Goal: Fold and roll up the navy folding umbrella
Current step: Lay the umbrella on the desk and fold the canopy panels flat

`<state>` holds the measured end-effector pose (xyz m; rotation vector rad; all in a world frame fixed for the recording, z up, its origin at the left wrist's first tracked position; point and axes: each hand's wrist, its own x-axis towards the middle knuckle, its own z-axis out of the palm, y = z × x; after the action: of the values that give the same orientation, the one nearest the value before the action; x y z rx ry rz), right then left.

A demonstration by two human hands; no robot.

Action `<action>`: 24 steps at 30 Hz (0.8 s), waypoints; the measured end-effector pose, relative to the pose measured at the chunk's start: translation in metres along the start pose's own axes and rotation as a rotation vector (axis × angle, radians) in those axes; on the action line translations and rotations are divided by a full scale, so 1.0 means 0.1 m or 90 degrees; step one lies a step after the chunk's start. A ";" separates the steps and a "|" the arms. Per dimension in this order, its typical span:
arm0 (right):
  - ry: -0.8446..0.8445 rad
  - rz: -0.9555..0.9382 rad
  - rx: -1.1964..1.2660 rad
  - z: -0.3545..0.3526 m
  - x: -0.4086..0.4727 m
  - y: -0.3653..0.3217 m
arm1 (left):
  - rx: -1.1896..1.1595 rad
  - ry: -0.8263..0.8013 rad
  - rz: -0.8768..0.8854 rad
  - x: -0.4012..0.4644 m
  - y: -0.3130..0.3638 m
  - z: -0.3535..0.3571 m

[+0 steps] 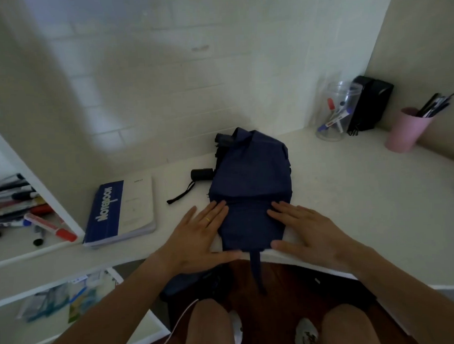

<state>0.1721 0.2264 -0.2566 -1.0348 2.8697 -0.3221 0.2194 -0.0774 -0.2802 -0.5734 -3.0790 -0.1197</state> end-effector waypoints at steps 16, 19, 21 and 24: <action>0.351 0.351 0.690 -0.85 1.14 0.27 | -0.770 0.249 -0.433 1.49 -0.06 -1.06; 0.384 0.287 0.751 -0.87 1.01 0.29 | -1.013 0.249 -0.428 1.39 -0.05 -1.18; 0.370 0.227 0.797 -0.87 0.89 0.29 | -1.104 0.276 -0.403 1.29 -0.05 -1.21; 0.324 0.168 0.805 -0.89 0.78 0.27 | -1.159 0.312 -0.364 1.20 0.08 -1.27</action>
<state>0.0825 0.2124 -0.1758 -0.3081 2.1953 -2.1738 0.1089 -0.0368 -0.1508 0.4300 -1.6911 -2.4778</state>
